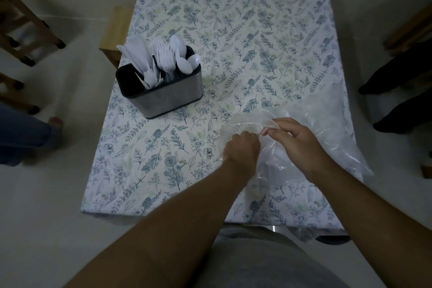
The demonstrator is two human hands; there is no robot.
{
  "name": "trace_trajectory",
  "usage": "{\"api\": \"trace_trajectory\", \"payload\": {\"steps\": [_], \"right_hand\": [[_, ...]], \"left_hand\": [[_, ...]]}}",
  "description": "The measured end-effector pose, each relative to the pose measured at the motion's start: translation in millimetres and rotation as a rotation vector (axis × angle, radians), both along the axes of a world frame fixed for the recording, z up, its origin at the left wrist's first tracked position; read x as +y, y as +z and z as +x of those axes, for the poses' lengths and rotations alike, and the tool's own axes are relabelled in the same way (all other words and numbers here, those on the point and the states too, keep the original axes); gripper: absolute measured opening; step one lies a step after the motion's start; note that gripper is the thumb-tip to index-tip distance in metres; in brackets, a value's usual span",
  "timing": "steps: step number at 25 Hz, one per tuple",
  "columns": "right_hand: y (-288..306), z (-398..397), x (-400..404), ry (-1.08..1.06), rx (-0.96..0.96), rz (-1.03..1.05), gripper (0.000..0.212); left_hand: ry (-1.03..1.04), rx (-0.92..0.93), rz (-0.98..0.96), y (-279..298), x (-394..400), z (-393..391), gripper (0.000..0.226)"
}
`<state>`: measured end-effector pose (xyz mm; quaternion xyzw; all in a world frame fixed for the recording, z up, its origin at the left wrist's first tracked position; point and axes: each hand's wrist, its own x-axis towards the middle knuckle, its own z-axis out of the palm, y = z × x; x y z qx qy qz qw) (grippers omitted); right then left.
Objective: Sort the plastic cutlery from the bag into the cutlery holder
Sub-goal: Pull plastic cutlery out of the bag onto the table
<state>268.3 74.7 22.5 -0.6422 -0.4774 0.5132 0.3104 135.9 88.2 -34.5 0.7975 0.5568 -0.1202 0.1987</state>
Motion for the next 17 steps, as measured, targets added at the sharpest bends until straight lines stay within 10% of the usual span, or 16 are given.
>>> {"api": "trace_trajectory", "payload": {"steps": [17], "right_hand": [[-16,-9,-6,0.241,-0.491,0.006,0.044]], "left_hand": [[0.159,-0.148,-0.106,18,-9,-67,0.033]]}}
